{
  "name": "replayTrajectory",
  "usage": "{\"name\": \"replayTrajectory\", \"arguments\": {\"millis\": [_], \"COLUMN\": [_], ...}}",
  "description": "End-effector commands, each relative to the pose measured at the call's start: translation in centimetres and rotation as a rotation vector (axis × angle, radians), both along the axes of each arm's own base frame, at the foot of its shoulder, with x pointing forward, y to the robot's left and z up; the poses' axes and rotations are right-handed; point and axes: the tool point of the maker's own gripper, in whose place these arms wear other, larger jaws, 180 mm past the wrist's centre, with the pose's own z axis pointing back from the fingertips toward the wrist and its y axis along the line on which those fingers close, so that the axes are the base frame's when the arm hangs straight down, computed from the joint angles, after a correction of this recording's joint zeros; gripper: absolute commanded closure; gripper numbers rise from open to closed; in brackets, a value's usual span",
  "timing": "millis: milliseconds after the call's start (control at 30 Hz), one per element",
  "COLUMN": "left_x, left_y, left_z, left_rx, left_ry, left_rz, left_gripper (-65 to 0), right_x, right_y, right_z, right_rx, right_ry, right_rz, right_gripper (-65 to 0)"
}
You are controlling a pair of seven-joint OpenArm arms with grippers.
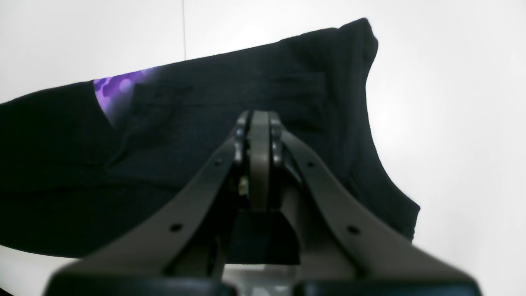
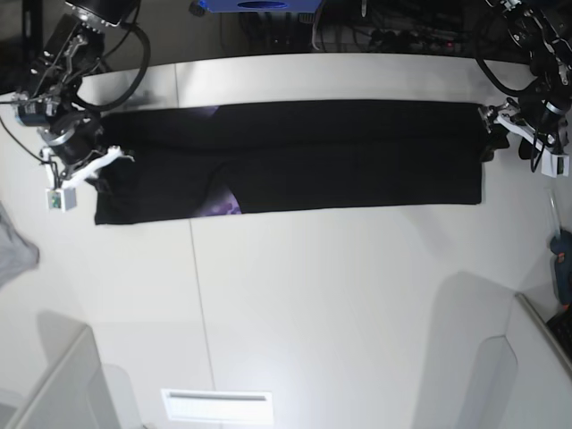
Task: Fold the T-shirt properly
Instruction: 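Move both grippers to the ends of the folded strip and grasp them, then lift the strip end with the left gripper and fold it toward the middle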
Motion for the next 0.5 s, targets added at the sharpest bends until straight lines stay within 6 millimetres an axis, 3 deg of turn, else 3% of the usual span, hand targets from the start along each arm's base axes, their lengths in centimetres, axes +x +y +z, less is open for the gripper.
{"name": "replayTrajectory", "arguments": {"millis": [0, 167, 300, 467], "left_x": [0.1, -0.6, -0.5, 0.1], "left_y": [0.5, 1.3, 1.4, -0.4], "left_z": [0.3, -2.9, -4.1, -6.0], "left_rx": [0.004, -0.085, -0.124, -0.176], "left_ry": [-0.016, 0.051, 0.068, 0.107], "left_rz": [0.004, 0.056, 0.077, 0.043], "left_gripper": [-65.0, -63.5, -62.4, -62.4], "right_x": [0.7, 0.7, 0.6, 0.6], "right_y": [-0.2, -0.2, -0.2, 0.0], "right_z": [1.3, 1.3, 1.3, 1.2], "right_rx": [-0.010, -0.010, -0.010, -0.004], "right_ry": [-0.052, -0.051, -0.049, -0.049], "right_rz": [0.006, 0.006, 0.007, 0.005], "right_gripper": [0.0, 0.0, 0.0, 0.0]}}
